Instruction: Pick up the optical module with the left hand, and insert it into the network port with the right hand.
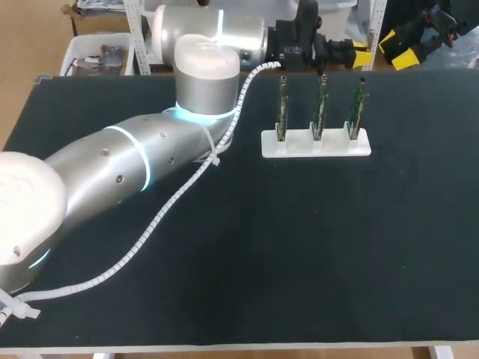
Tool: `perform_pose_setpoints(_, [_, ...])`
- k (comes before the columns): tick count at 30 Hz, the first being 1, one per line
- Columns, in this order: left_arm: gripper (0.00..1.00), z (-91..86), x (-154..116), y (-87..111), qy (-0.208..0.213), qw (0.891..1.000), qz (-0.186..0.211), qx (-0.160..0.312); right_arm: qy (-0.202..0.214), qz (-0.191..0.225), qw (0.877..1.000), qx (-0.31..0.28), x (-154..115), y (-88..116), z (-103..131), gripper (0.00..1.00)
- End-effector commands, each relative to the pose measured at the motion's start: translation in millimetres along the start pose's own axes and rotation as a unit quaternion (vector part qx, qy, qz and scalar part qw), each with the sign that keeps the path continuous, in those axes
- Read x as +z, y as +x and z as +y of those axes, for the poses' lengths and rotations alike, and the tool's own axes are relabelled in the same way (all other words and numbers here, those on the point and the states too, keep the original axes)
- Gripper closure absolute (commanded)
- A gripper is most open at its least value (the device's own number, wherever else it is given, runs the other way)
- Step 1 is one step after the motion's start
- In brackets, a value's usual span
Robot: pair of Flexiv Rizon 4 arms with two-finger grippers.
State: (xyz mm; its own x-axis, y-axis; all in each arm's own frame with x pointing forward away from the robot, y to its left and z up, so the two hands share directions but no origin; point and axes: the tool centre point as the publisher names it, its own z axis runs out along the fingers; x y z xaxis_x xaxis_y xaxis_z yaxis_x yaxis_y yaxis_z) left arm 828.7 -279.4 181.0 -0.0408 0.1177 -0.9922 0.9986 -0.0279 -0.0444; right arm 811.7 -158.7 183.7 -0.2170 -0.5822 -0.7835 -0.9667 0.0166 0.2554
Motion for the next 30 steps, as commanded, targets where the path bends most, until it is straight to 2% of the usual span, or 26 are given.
perform_pose_setpoints(1, [1.00,10.7,5.3,0.2,0.147,0.989,0.001,-0.002,-0.076,0.001,0.997,0.000,-2.3,-1.6,-7.7,0.00])
perform_pose_setpoints(30, [1.00,11.9,6.5,2.2,0.142,0.990,0.002,-0.003,-0.076,0.001,0.997,0.000,-2.3,-1.6,-7.7,0.00])
